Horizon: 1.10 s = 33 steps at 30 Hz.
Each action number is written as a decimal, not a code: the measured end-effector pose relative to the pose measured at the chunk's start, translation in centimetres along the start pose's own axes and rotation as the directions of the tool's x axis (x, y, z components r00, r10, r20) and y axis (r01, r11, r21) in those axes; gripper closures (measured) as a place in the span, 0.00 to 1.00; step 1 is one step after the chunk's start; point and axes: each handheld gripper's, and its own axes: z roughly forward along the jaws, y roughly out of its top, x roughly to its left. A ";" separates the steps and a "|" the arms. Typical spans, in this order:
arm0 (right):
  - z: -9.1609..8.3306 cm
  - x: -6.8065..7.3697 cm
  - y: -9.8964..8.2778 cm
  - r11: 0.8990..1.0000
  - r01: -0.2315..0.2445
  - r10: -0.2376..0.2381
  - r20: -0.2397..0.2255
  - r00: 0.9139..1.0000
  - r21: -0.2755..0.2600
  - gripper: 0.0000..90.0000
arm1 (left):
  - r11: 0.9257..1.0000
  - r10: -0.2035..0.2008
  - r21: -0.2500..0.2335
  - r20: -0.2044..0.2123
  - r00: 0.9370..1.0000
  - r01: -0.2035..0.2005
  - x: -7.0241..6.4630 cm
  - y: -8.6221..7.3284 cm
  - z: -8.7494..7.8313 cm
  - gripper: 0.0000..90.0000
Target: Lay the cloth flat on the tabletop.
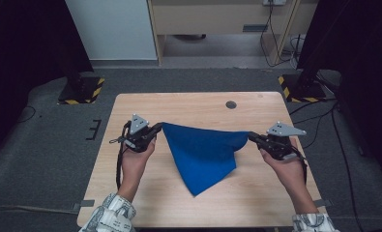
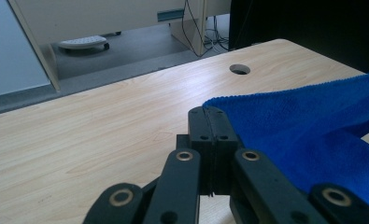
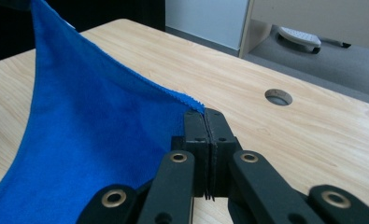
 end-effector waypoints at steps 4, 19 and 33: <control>-0.8 0.2 0.6 1.000 0.011 -0.011 0.003 1.000 -0.014 0.99 | 1.000 -0.002 -0.013 0.003 1.000 0.002 -0.2 0.3 -0.3 1.00; -3.5 0.8 1.7 0.997 0.031 -0.031 0.004 1.000 -0.065 0.99 | 0.999 -0.012 -0.046 0.023 1.000 0.013 -1.0 1.3 -1.7 1.00; -5.2 1.2 3.0 0.994 0.053 -0.053 0.007 0.999 -0.093 0.99 | 0.997 0.023 -0.073 0.014 1.000 -0.022 -1.4 2.9 -3.4 1.00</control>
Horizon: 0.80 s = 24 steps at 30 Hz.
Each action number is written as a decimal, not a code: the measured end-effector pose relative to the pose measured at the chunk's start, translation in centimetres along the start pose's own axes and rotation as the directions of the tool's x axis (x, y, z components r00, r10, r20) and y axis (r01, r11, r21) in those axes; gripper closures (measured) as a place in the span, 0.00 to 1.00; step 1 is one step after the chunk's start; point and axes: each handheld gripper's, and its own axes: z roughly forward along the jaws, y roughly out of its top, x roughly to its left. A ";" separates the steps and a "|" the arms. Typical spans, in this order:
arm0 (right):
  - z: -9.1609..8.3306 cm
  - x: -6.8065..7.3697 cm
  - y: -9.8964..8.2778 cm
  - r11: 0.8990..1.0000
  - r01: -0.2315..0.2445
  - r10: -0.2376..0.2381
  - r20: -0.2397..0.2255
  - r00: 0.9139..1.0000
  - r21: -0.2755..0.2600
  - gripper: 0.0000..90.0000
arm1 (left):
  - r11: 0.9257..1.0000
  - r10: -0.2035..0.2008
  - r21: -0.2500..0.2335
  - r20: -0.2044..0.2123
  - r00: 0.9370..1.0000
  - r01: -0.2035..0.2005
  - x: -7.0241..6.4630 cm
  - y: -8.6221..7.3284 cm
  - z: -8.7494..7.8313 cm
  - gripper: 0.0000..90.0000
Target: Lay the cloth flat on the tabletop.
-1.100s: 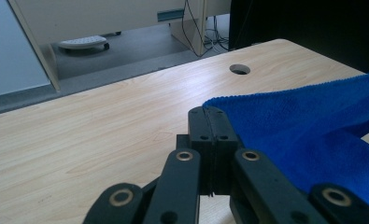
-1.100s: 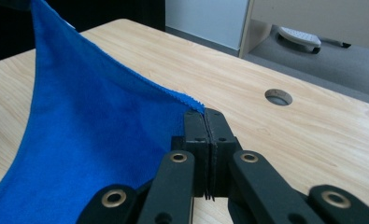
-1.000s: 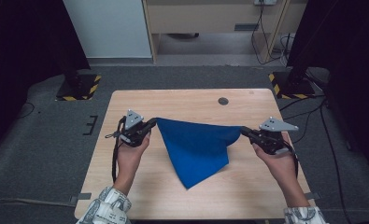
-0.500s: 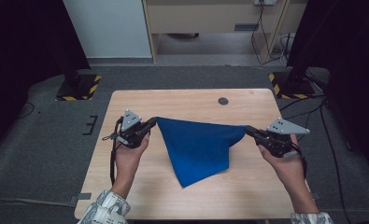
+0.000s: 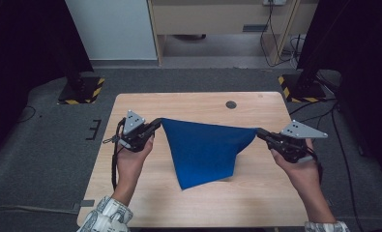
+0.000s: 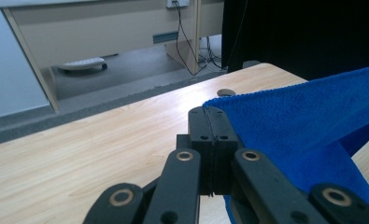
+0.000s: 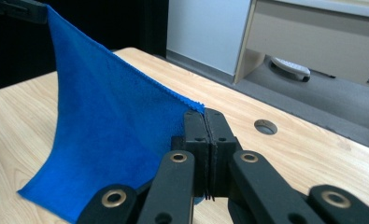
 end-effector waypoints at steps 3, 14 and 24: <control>-0.7 0.3 0.6 1.000 0.007 -0.007 -0.006 1.000 -0.011 0.99 | 1.000 0.012 -0.007 0.000 1.000 -0.012 -0.2 0.3 -0.7 1.00; 0.3 0.5 0.8 1.000 0.023 -0.023 -0.018 1.000 0.008 0.99 | 1.000 0.000 -0.014 0.002 1.000 0.001 0.8 0.2 -1.1 1.00; -1.8 1.1 0.3 0.999 0.009 -0.011 -0.040 0.999 -0.053 0.99 | 0.999 -0.006 -0.049 0.015 1.000 0.007 0.8 -0.6 -3.5 1.00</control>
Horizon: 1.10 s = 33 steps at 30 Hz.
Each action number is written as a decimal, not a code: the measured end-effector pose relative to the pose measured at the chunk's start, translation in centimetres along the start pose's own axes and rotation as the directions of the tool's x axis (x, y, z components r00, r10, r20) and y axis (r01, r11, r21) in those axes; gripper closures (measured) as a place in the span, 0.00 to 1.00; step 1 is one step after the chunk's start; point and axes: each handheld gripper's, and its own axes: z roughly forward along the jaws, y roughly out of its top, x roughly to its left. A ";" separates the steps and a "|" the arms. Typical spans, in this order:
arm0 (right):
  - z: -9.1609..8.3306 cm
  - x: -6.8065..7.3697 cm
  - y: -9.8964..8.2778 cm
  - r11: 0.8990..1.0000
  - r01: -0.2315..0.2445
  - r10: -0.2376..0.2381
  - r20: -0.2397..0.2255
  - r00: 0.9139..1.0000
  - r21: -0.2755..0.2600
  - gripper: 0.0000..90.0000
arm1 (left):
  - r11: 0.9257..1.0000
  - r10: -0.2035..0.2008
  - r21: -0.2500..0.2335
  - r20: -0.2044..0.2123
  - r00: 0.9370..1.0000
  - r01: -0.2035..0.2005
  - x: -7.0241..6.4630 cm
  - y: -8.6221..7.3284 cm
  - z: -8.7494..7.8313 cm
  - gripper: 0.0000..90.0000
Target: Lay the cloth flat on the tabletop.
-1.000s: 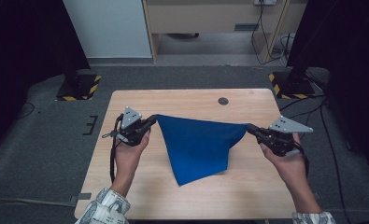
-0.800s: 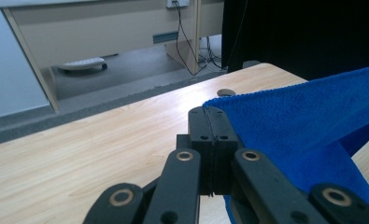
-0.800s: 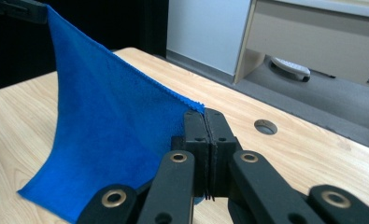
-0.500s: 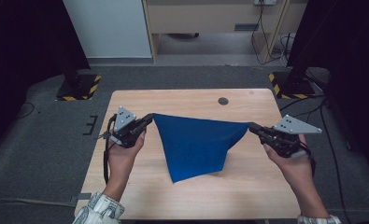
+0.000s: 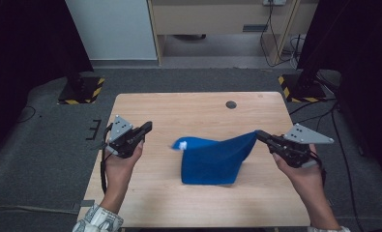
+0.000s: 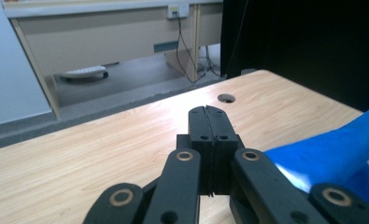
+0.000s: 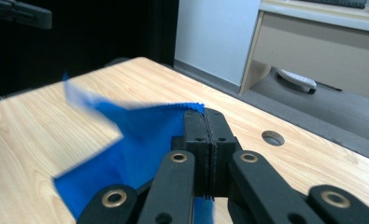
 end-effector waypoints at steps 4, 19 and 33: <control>0.1 0.2 -0.7 0.999 0.015 -0.015 0.006 1.000 0.036 0.99 | 0.999 0.002 0.040 0.020 1.000 -0.003 -0.6 -0.7 0.8 1.00; 3.1 -1.6 -4.6 0.988 -0.052 0.048 0.028 0.998 0.143 0.99 | 0.981 -0.030 0.194 0.132 0.991 0.004 -4.2 -6.2 7.3 1.00; 3.6 -1.9 -5.5 0.984 -0.062 0.058 0.030 0.998 0.165 0.99 | 0.954 -0.024 0.294 0.278 0.960 -0.061 -10.1 -9.4 12.5 0.99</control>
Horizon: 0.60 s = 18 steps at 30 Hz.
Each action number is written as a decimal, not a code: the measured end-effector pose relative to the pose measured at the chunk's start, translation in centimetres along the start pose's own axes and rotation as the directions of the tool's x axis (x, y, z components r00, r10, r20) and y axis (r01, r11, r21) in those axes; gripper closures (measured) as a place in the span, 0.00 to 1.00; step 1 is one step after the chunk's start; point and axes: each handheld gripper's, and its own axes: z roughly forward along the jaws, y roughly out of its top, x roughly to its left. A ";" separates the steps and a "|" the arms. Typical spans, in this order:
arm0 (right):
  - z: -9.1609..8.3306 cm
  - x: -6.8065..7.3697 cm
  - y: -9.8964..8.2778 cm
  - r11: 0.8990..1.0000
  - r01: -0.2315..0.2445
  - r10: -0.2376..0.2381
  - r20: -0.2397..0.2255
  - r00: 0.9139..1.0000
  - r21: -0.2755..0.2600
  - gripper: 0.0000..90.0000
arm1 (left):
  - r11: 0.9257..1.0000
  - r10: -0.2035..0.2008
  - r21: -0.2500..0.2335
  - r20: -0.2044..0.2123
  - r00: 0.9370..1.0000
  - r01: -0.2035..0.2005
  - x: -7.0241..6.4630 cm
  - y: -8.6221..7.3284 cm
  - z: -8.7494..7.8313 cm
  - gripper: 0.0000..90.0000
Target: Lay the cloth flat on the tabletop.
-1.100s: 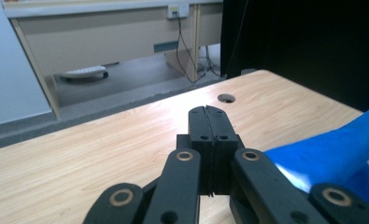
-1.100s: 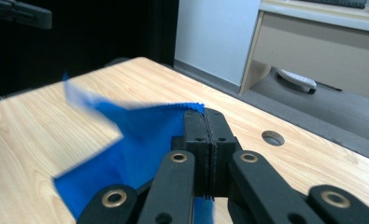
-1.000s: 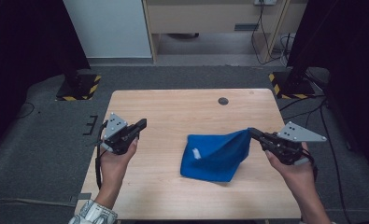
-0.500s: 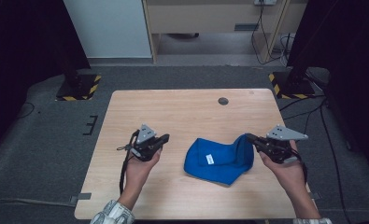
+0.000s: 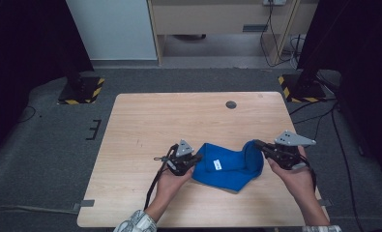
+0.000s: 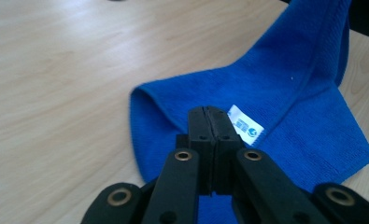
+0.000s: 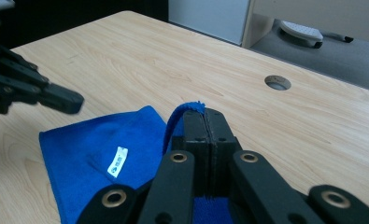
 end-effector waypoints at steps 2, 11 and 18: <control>0.0 0.0 -0.1 1.000 -0.002 0.002 -0.001 1.000 0.001 0.99 | 1.000 0.010 0.015 0.010 1.000 -0.010 -0.3 -0.2 0.6 0.98; 0.0 -0.4 -0.3 1.000 -0.011 0.011 0.005 1.000 0.001 0.99 | 1.000 0.008 0.005 0.007 1.000 -0.008 -0.9 -1.0 1.5 0.78; 0.0 -0.5 -0.4 1.000 -0.018 0.018 0.006 1.000 0.001 0.99 | 1.000 0.023 0.016 0.018 1.000 -0.023 -1.5 -1.7 2.7 0.52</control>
